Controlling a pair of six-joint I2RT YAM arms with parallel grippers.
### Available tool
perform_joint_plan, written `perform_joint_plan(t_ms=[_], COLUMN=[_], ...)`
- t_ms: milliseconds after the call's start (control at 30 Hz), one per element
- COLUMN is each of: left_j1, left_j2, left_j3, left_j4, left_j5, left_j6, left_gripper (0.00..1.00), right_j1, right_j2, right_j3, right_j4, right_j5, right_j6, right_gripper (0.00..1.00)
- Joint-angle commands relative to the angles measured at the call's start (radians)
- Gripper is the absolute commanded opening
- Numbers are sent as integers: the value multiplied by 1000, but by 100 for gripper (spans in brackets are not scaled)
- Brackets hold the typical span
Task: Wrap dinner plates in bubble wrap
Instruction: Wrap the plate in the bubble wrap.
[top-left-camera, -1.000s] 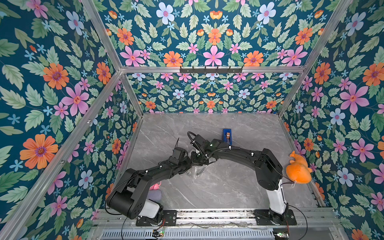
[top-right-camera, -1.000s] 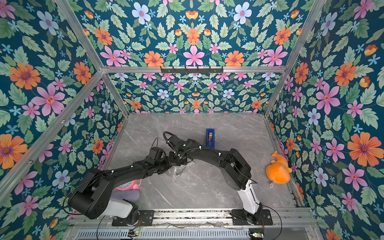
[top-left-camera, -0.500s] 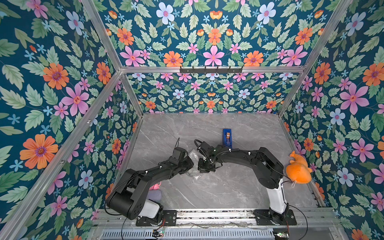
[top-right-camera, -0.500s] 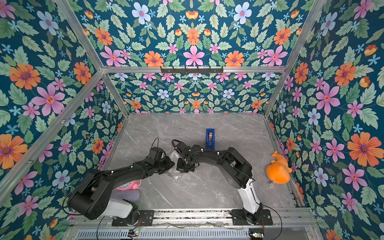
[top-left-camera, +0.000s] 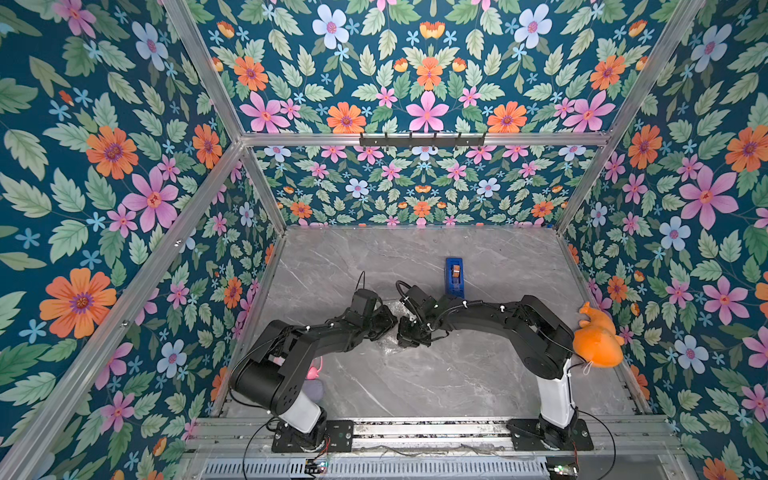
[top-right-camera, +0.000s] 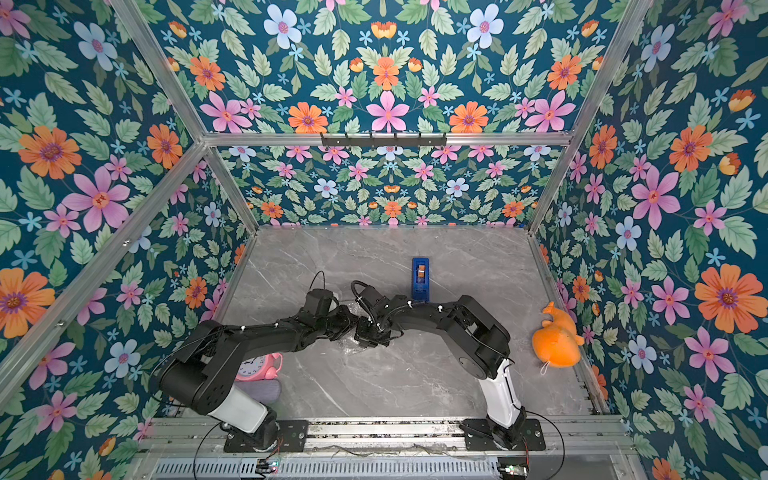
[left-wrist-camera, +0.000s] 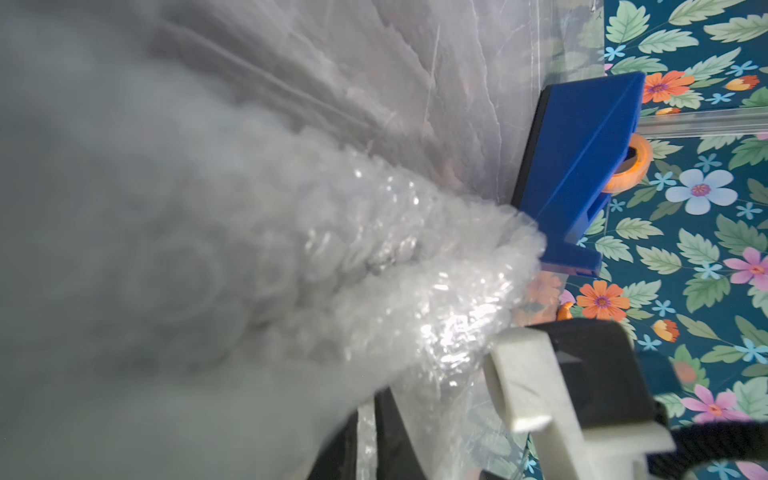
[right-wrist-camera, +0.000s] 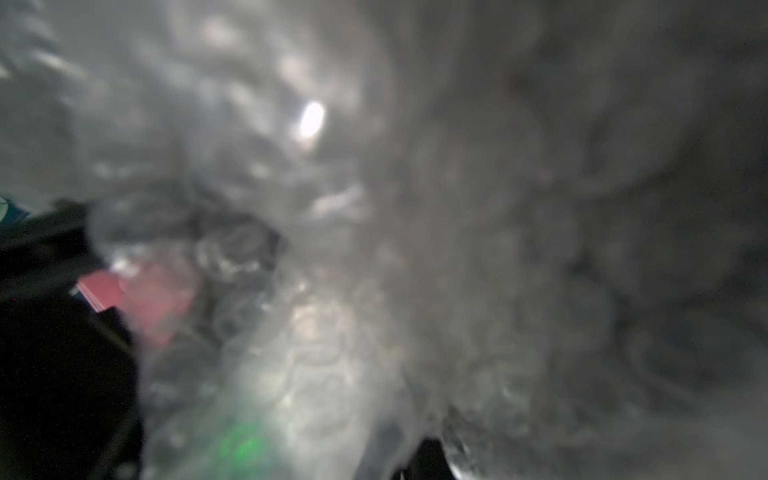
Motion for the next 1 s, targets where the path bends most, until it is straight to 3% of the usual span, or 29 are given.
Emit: perform_joint_plan(t_ms=[0, 233, 500, 767, 967], left_j1=[-1, -1, -1, -2, -1], left_j2=[20, 25, 17, 4, -24], left_j3=[12, 3, -7, -9, -5], left_j4=[63, 6, 3, -37, -76], left_j5=[24, 6, 5, -7, -24], left_j6=[-15, 25, 31, 58, 93], left_gripper=[10, 10, 10, 10, 12], right_j1=[-12, -44, -48, -145, -157], right_j2=[-9, -69, 31, 43, 100], right_j3=[-25, 22, 101, 117, 120], right_j4=[-48, -30, -9, 4, -56], right_j5=[43, 60, 34, 52, 48], right_j6=[36, 1, -7, -32, -65], right_gripper=[0, 1, 1, 1, 0])
